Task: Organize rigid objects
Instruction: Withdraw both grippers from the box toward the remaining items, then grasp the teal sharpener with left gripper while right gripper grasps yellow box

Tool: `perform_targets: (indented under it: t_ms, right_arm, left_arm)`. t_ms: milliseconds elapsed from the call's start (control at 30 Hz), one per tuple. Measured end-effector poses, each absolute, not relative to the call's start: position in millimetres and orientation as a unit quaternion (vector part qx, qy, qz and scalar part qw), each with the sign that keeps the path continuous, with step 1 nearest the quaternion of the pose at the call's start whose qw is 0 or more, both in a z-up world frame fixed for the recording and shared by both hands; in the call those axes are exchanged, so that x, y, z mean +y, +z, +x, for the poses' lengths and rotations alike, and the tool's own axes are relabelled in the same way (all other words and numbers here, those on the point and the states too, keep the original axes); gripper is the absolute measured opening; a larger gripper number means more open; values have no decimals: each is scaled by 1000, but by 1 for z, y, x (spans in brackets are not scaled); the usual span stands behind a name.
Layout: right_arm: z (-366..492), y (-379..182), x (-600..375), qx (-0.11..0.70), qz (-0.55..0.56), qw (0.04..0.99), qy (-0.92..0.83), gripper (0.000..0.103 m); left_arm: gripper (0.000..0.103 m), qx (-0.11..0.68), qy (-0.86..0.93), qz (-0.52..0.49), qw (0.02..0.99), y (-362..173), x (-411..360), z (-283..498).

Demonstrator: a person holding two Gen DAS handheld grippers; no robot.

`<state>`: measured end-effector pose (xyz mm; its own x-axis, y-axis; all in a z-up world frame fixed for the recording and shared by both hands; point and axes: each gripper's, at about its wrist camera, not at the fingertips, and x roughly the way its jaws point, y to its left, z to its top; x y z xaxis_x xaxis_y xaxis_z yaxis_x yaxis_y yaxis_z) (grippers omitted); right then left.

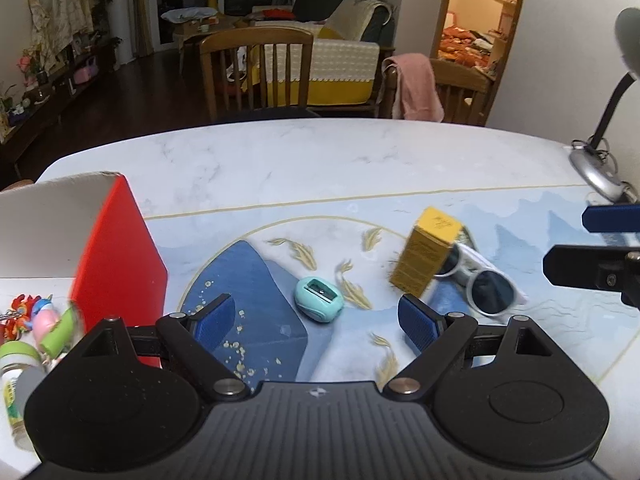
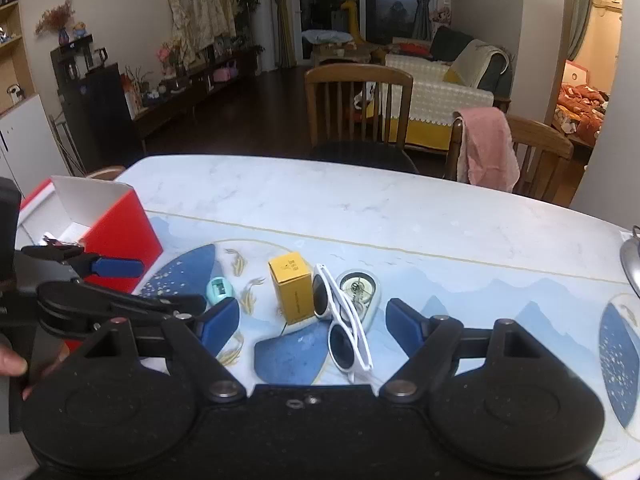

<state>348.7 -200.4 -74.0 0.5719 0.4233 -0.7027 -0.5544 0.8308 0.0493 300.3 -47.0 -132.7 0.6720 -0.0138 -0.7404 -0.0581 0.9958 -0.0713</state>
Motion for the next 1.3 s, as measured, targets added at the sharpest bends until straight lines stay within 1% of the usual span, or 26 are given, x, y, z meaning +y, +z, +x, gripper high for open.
perform_targets:
  t_ms: [67, 133, 200, 300, 367, 433, 500, 700, 733, 833, 900, 933, 1000, 1033, 1100, 1200, 1233, 1300]
  right_arm:
    - [357, -80, -194, 374, -95, 879, 282, 79]
    - [365, -87, -186, 376, -104, 875, 286, 73]
    - [373, -93, -180, 381, -109, 871, 291, 70]
    - [382, -102, -172, 387, -113, 865, 298, 69]
    - [387, -108, -166, 389, -120, 863, 300, 66]
    - [391, -114, -161, 391, -125, 859, 304, 60]
    - [394, -119, -157, 394, -129, 857, 306, 58]
    - [403, -132, -147, 400, -137, 853, 307, 52]
    - [404, -134, -146, 399, -139, 853, 307, 49]
    - [405, -137, -142, 398, -145, 851, 310, 44]
    - [406, -138, -140, 397, -147, 851, 311, 40]
    - [406, -138, -139, 397, -148, 851, 312, 38]
    - [407, -139, -138, 396, -150, 851, 311, 36]
    - [406, -139, -137, 395, -151, 851, 310, 33]
    - [406, -139, -137, 395, -151, 851, 309, 32]
    - [404, -139, -136, 395, -152, 853, 305, 32]
    - [404, -139, -136, 395, -151, 854, 303, 29]
    - [401, -136, -139, 393, -144, 857, 300, 28]
  left_arm:
    - [89, 404, 14, -38, 914, -140, -47, 307]
    - [89, 403, 13, -36, 914, -146, -47, 313]
    - [89, 406, 13, -31, 913, -153, -47, 320]
    - [89, 414, 7, -26, 910, -165, -48, 329]
    - [89, 415, 11, -22, 910, -171, -48, 333]
    - [89, 418, 14, -22, 908, -177, -47, 336]
    - [89, 421, 14, -28, 906, -182, -45, 339]
    - [89, 410, 8, -17, 912, -187, -48, 338]
    - [88, 407, 6, -14, 913, -187, -49, 337]
    - [79, 398, 3, -3, 917, -187, -52, 334]
    - [63, 392, -2, -1, 920, -185, -54, 331]
    - [61, 391, -5, 0, 920, -184, -54, 331]
    - [48, 390, -9, 2, 921, -184, -56, 330]
    - [46, 389, -9, 2, 921, -183, -56, 330]
    - [37, 389, -10, 3, 921, -183, -57, 329]
    - [37, 394, -11, -1, 919, -181, -56, 329]
    - [37, 394, -12, -1, 919, -181, -56, 328]
    - [37, 395, -13, 1, 918, -178, -57, 326]
